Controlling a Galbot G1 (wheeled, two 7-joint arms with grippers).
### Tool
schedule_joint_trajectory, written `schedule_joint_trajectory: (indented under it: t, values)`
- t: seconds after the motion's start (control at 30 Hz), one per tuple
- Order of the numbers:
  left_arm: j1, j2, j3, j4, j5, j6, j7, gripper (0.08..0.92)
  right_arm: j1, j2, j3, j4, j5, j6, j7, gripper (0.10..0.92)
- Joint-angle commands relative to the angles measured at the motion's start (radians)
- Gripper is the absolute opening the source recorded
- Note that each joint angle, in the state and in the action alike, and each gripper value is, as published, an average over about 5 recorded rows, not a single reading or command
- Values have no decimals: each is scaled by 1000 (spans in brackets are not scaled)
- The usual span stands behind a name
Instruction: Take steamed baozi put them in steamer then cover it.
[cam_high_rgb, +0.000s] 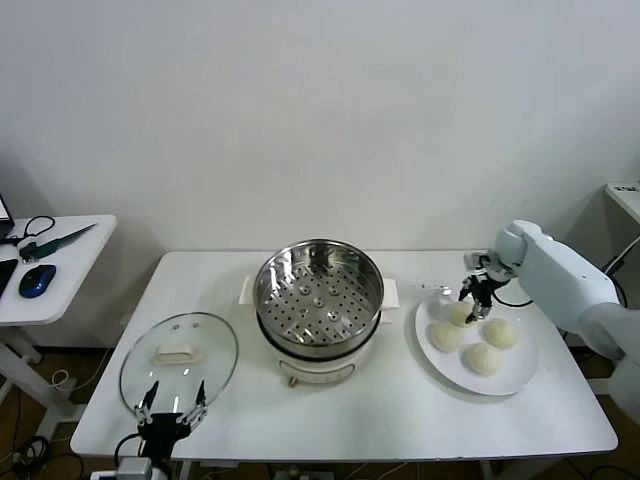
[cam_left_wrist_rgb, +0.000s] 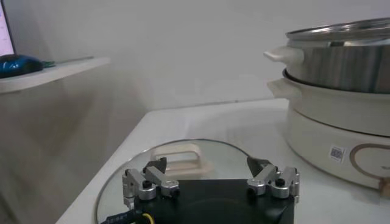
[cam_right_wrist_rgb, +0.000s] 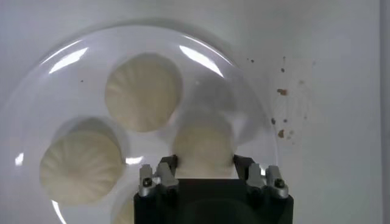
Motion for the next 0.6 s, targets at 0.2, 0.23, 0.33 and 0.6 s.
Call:
schedule_joint_trajectory:
  t: [0.2, 0.23, 0.33, 0.6]
  values:
    - [3, -4, 4, -4, 13, 3, -1, 823, 418, -65, -451, 269, 289, 52, -36, 602]
    - [3, -4, 5, -5, 17, 3, -1, 823, 494, -63, -523, 307, 321, 72, -39, 602]
    - [3, -4, 6, -8, 26, 4, -1, 823, 706, -27, -679, 417, 396, 150, -40, 601]
    - [11, 0, 13, -16, 40, 3, -2, 823, 997, 132, -779, 730, 506, 292, -17, 584]
